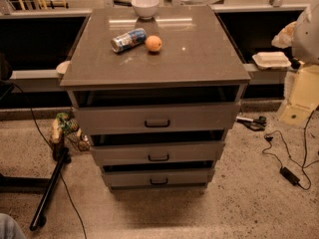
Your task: Open middle drawer
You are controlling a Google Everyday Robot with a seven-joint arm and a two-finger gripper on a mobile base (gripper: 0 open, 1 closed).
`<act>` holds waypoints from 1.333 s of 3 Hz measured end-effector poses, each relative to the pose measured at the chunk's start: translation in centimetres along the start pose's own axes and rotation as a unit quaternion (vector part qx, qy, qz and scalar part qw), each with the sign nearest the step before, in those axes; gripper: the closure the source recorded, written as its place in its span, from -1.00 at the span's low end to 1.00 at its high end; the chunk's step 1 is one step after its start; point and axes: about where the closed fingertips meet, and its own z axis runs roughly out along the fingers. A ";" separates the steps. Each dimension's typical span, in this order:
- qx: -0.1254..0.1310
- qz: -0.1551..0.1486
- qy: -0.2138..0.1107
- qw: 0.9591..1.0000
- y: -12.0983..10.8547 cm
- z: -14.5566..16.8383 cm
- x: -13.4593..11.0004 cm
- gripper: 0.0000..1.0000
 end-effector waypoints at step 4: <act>-0.118 -0.052 -0.025 0.991 6.8 20.1 -1.6 -1.00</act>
Offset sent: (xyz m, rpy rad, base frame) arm 0.0051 0.0258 -0.1302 -0.0413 0.1560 0.1088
